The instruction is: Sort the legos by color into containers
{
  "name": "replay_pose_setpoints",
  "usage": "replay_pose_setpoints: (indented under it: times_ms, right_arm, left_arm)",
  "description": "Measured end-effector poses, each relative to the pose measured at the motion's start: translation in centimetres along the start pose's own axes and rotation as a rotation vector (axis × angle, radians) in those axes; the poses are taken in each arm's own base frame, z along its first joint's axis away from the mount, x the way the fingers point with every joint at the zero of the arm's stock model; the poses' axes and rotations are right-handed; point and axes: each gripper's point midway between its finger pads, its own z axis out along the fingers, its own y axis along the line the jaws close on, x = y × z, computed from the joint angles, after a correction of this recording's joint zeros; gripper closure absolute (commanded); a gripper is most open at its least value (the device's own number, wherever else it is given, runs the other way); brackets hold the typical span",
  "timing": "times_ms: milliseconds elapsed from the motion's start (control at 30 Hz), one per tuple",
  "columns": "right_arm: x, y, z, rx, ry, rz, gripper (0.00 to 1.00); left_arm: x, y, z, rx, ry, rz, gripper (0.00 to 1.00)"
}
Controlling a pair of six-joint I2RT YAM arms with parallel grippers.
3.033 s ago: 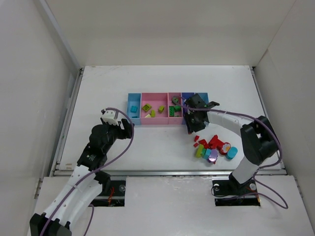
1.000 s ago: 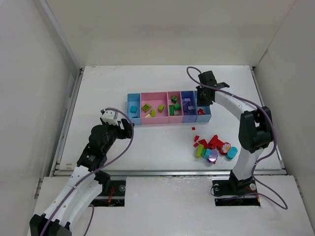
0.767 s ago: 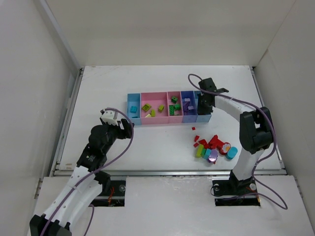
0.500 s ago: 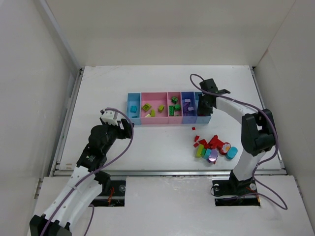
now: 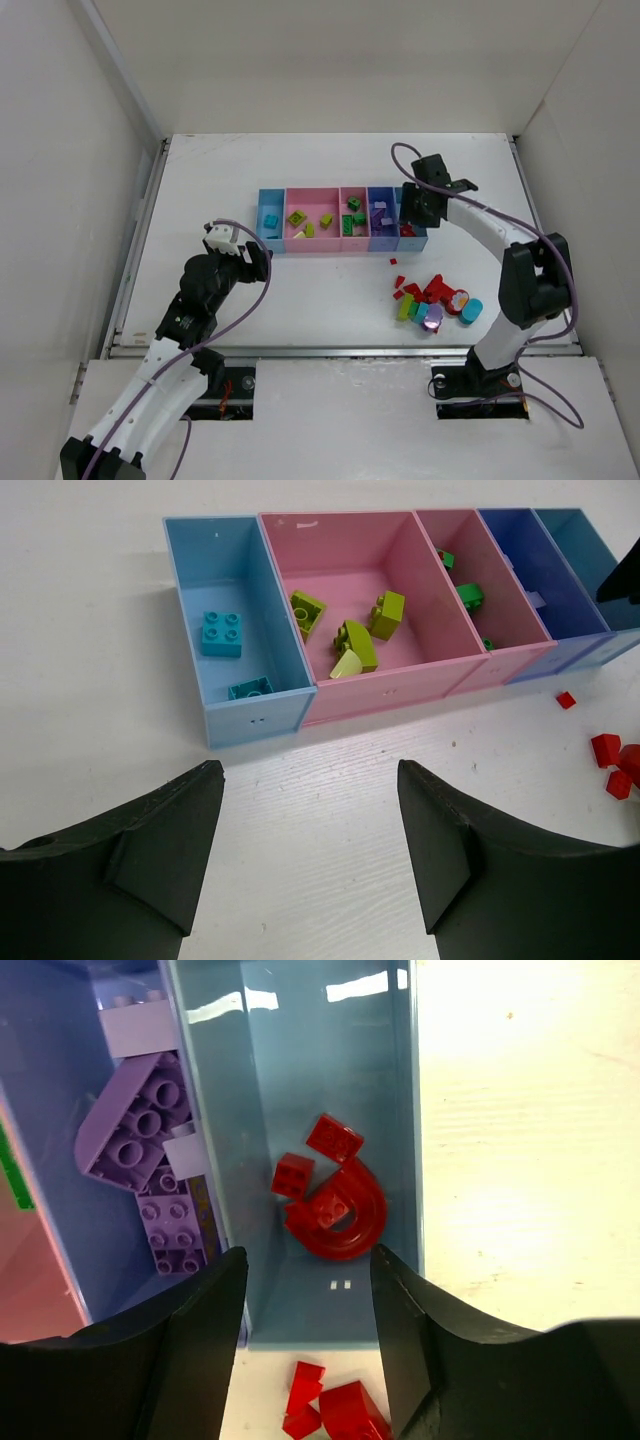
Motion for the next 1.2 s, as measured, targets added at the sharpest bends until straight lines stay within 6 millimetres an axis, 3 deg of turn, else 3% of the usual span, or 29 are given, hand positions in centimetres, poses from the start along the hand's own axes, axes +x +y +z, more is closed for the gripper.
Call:
replay_pose_setpoints:
  times_ms: [100, 200, 333, 400, 567, 633, 1033, 1200]
  right_arm:
    - [-0.7, 0.3, -1.6, -0.015, -0.037, -0.044, 0.41]
    - [-1.4, 1.9, -4.4, -0.053, -0.115, -0.127, 0.39]
    - [0.5, 4.6, -7.0, -0.142, -0.142, -0.238, 0.39]
    - [2.4, 4.7, -6.5, -0.162, -0.097, -0.272, 0.4]
    - [7.7, 2.6, -3.2, -0.116, 0.089, -0.322, 0.44]
    - [8.9, 2.2, -2.2, -0.103, 0.138, -0.336, 0.44]
    - [11.3, 1.7, 1.7, -0.059, 0.256, -0.374, 0.55]
    - [10.8, 1.9, 2.2, -0.055, 0.231, -0.374, 0.55]
  left_arm:
    - [0.0, 0.0, 0.0, 0.0, 0.0, 0.0, 0.33]
    - [0.0, 0.0, 0.0, 0.0, 0.0, 0.0, 0.33]
    - [0.0, 0.0, 0.0, 0.0, 0.0, 0.0, 0.33]
    - [0.0, 0.0, 0.0, 0.0, 0.0, 0.0, 0.33]
    - [0.0, 0.0, 0.0, 0.0, 0.0, 0.0, 0.33]
    - [0.0, 0.0, 0.0, 0.0, 0.0, 0.0, 0.33]
    - [0.0, 0.0, 0.0, 0.0, 0.0, 0.0, 0.33]
    - [0.0, 0.0, 0.0, 0.0, 0.0, 0.0, 0.33]
